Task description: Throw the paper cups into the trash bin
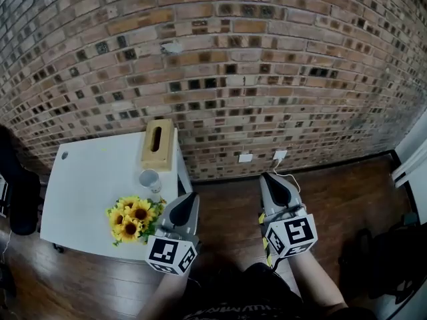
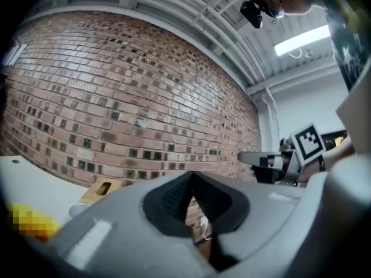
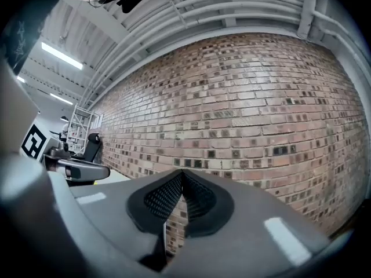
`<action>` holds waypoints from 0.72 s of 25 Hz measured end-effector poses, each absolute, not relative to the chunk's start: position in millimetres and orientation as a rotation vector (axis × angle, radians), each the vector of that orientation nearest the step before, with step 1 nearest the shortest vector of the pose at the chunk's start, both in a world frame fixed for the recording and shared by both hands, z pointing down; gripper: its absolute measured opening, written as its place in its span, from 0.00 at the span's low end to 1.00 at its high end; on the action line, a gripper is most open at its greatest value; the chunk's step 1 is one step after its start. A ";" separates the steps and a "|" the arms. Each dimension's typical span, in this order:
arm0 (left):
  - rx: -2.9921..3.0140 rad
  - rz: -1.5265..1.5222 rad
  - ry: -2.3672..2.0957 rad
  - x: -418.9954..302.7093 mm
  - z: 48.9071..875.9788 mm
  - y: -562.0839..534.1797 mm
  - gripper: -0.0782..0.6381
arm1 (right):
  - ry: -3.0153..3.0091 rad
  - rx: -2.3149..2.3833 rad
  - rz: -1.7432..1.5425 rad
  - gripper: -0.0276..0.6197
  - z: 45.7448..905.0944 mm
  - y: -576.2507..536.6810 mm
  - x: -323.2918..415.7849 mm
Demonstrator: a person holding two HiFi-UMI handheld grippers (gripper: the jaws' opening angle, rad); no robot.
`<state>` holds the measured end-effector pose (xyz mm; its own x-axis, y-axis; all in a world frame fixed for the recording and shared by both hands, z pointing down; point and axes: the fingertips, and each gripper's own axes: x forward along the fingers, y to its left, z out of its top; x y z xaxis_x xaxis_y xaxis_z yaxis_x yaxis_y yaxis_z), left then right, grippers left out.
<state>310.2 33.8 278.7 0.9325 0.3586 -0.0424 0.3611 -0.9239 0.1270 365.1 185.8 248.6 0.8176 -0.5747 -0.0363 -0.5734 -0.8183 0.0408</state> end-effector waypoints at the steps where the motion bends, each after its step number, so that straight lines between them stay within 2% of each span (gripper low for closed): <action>1: 2.952 -0.027 0.550 315.7 279.8 31.6 0.12 | -0.937 2.968 -0.068 0.05 250.0 183.5 371.3; 18: 2.994 -0.018 0.255 407.2 286.2 -24.1 0.12 | -1.272 2.859 -0.102 0.05 261.4 98.9 499.8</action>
<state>407.2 -24.1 286.2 0.9855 0.1678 -0.0235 0.1694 -0.9763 0.1350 499.8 98.9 261.4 0.6677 -0.7424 -0.0552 -0.7417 -0.6698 0.0360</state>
